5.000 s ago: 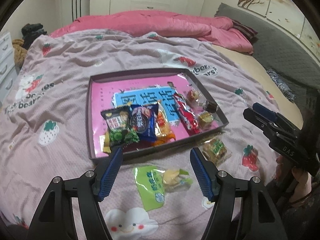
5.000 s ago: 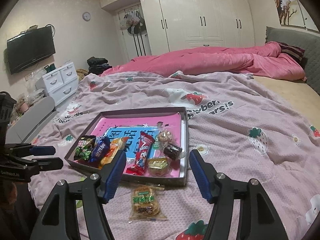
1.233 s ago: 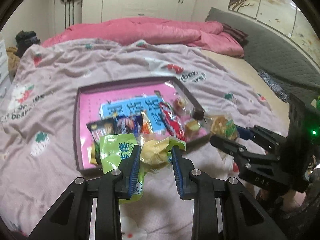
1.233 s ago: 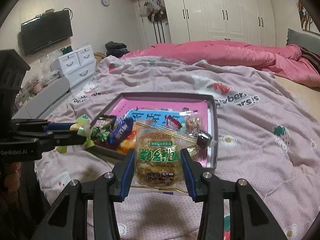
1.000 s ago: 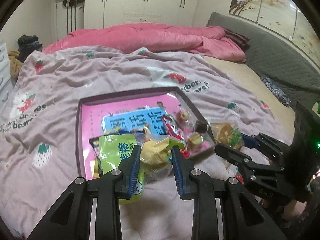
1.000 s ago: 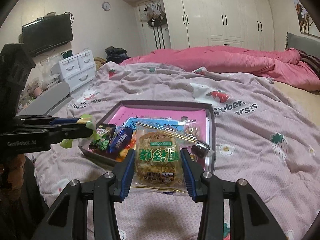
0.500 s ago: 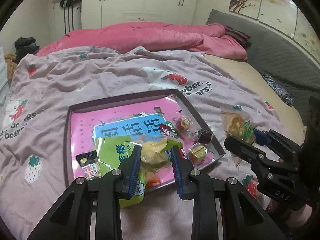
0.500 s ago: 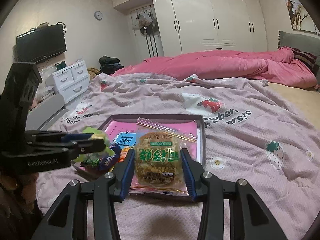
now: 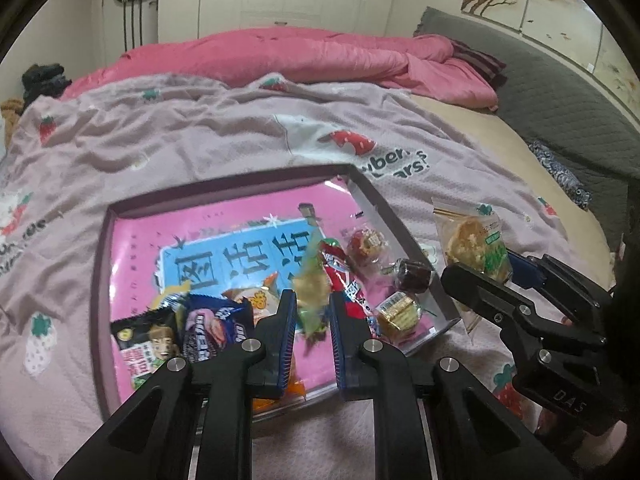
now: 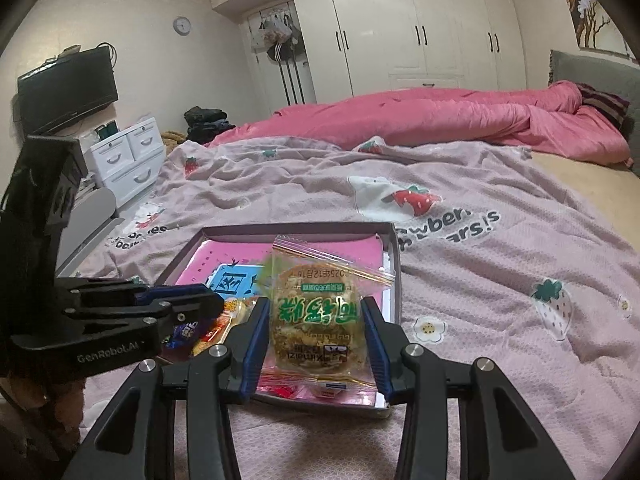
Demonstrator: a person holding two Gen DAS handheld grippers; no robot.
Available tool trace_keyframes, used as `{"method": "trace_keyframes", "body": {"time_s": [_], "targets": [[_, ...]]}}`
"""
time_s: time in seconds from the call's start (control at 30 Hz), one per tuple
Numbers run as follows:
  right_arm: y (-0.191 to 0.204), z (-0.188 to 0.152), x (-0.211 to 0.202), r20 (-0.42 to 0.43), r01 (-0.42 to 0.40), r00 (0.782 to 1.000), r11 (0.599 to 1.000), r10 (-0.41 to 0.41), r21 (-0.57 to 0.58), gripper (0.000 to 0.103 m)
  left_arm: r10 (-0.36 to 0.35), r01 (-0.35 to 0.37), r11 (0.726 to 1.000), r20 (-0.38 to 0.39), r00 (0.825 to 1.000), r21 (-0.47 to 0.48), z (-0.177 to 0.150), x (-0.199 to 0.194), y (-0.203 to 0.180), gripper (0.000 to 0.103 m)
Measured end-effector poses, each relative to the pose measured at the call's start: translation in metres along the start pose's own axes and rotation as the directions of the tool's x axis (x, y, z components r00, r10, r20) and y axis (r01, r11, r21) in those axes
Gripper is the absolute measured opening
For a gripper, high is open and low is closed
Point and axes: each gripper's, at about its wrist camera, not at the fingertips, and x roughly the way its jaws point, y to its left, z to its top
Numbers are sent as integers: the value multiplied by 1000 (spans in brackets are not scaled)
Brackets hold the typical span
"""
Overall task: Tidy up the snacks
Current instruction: 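Carry the green bag with the left gripper and the clear pastry with the right into the tray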
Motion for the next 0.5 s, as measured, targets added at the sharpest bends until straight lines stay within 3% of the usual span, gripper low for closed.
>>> {"method": "trace_keyframes", "body": {"time_s": [0.5], "targets": [[4, -3, 30, -62, 10, 998, 1000, -11, -19, 45, 3, -4, 1000, -55, 999, -21, -10, 21, 8, 17]]}}
